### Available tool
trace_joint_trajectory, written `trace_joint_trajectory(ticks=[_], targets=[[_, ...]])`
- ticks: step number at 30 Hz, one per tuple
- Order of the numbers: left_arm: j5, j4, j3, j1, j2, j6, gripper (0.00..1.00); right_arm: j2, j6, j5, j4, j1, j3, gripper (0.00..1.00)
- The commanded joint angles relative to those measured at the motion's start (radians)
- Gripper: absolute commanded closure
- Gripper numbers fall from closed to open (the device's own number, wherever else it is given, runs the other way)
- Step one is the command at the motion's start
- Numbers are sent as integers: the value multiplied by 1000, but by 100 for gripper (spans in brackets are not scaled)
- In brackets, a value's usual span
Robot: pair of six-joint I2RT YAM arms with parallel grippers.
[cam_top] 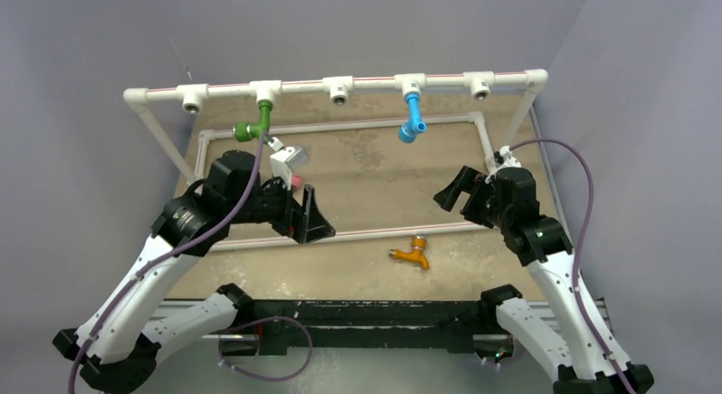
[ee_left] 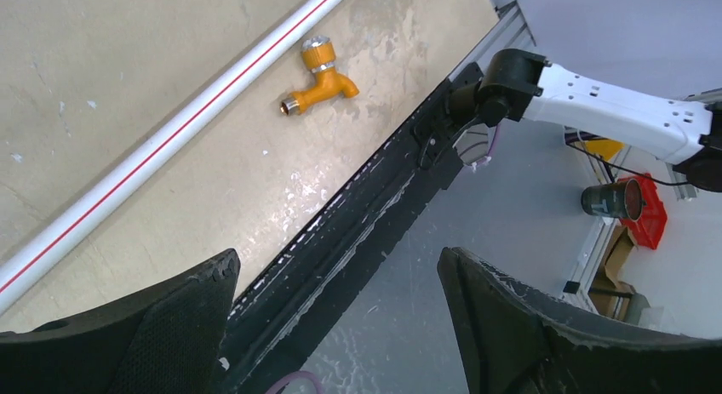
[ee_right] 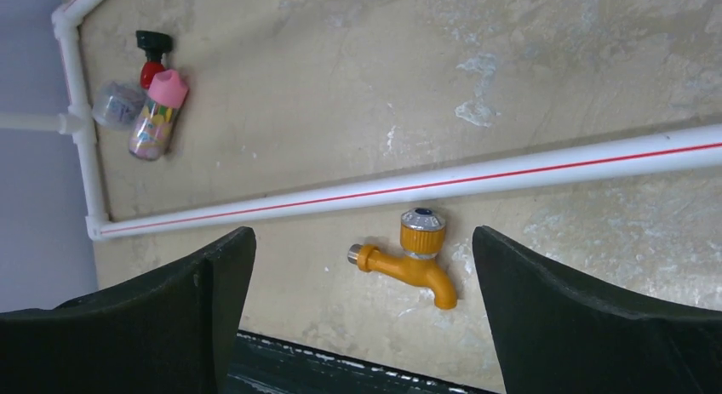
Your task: Install the water faucets
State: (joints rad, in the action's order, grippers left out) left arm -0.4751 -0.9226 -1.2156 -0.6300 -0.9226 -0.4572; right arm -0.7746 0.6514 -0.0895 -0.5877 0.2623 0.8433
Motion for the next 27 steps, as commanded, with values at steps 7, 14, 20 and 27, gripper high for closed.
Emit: trace_joint_trajectory(ticks=[7,14,20,27], targets=[[38,108,9,-5,87,-41,13,-108,7,80,-91,-4,43,2],[36,107,-48,-6,28,-29,13,-117,-69,-26,44,0,-42,2],[25,109,-70,-7,-2,-24,14,-130,74,68,98,144,-119,2],[23,99,-67,-7,20,-38,14,-175,245,221,97,313,-151,3]])
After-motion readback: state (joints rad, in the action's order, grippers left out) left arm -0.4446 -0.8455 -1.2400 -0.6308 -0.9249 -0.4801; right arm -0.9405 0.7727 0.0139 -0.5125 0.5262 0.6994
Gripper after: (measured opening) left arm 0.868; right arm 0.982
